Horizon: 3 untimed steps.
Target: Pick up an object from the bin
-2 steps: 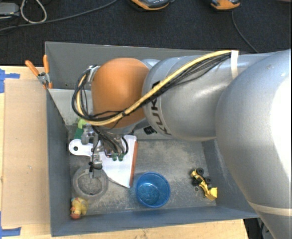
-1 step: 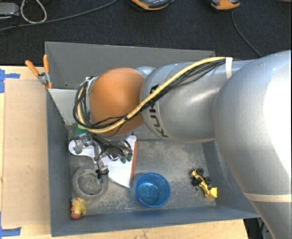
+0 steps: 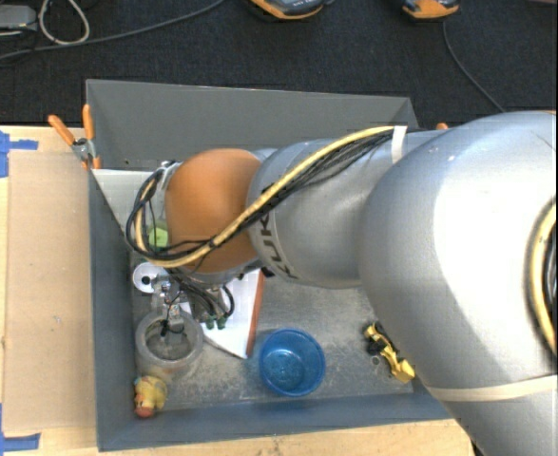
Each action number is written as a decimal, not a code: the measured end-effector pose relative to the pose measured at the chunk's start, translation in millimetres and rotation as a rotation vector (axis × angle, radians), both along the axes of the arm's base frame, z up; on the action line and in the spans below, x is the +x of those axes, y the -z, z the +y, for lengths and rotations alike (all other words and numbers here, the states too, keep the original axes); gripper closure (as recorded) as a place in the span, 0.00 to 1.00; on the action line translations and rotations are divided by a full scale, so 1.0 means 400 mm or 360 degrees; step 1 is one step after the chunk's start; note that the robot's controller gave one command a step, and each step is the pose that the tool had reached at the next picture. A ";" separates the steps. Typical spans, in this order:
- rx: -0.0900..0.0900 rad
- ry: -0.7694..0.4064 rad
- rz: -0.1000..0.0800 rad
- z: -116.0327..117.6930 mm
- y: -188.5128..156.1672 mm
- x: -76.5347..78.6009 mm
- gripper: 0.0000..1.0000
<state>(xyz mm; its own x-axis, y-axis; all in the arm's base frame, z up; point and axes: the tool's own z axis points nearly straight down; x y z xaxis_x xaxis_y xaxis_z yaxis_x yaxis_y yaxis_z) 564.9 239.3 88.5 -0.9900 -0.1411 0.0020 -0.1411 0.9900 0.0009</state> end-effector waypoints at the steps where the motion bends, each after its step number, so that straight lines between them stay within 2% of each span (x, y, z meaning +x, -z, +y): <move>1: 0.0000 0.0001 0.0000 0.000 0.000 0.000 1.00; 2: -0.0003 -0.0088 0.0013 -0.050 -0.146 0.009 1.00; 3: -0.0004 -0.0064 0.0014 -0.051 -0.316 -0.004 1.00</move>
Offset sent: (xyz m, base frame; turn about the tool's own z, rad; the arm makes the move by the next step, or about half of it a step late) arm 0.0109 -0.0348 0.1079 -0.0888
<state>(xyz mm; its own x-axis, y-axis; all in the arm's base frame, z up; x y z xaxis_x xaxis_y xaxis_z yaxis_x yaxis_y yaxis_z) 563.2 218.8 214.9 -0.9835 -0.1807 0.0111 -0.1807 0.9835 -0.0001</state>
